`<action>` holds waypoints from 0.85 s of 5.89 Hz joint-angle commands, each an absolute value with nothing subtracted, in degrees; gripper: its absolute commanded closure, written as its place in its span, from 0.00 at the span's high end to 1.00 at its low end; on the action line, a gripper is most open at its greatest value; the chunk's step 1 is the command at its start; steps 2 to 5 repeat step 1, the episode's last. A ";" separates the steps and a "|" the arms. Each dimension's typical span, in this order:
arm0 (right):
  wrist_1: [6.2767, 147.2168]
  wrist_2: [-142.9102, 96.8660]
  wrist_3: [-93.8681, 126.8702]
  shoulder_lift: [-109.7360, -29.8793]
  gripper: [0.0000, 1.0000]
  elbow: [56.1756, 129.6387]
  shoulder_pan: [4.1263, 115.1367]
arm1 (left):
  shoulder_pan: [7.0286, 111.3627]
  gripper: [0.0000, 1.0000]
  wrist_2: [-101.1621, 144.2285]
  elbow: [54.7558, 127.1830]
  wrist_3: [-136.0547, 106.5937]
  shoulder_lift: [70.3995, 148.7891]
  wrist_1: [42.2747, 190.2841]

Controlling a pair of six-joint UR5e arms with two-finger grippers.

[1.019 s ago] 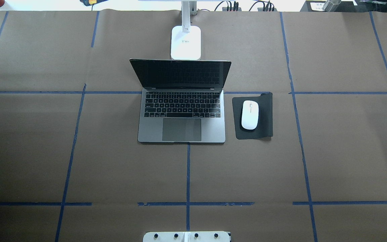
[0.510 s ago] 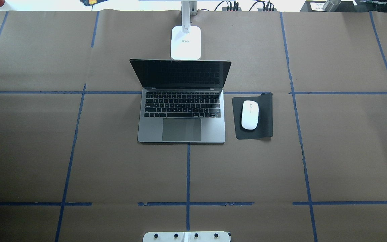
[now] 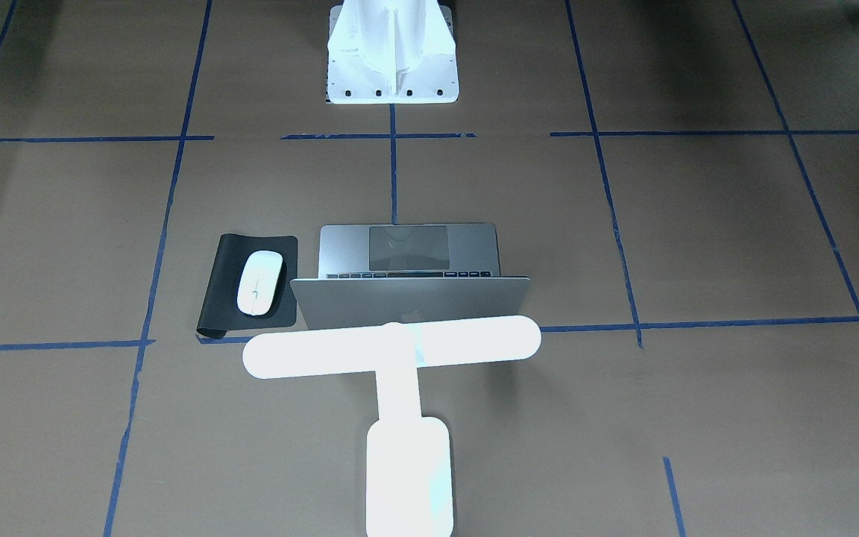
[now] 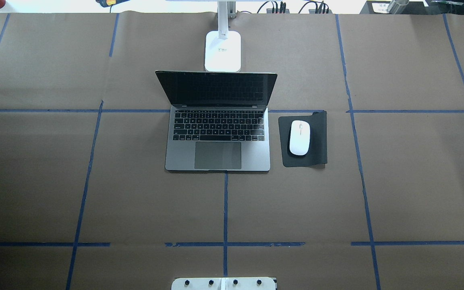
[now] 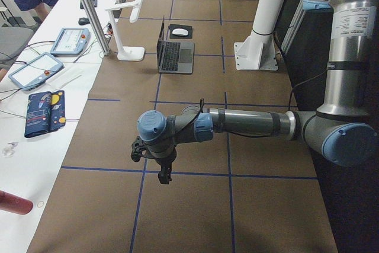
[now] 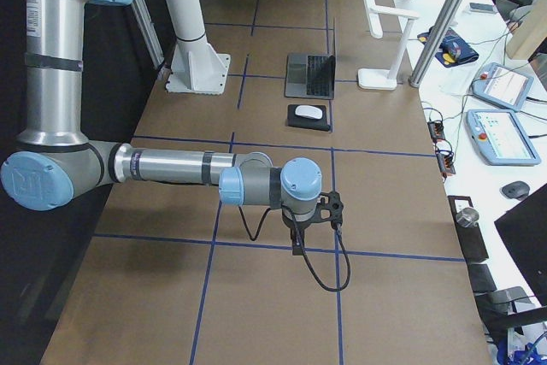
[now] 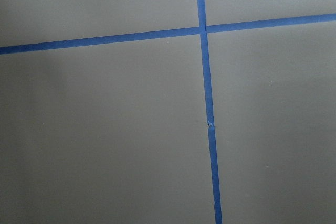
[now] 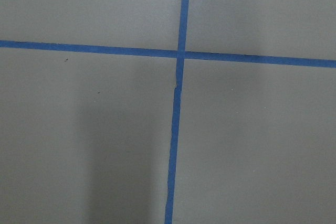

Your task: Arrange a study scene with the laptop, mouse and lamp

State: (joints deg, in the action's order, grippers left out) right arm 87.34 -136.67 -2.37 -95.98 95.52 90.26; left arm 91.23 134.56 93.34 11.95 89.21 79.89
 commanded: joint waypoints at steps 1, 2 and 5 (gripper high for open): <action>87.28 -136.67 -2.37 -95.98 1.00 95.54 90.26 | 91.23 1.00 134.56 93.34 11.95 89.21 79.89; 87.28 -136.67 -2.37 -95.98 1.00 95.54 90.26 | 91.23 1.00 134.56 93.34 11.95 89.21 79.89; 87.28 -136.67 -2.37 -95.98 1.00 95.54 90.26 | 91.23 1.00 134.56 93.34 11.95 89.21 79.89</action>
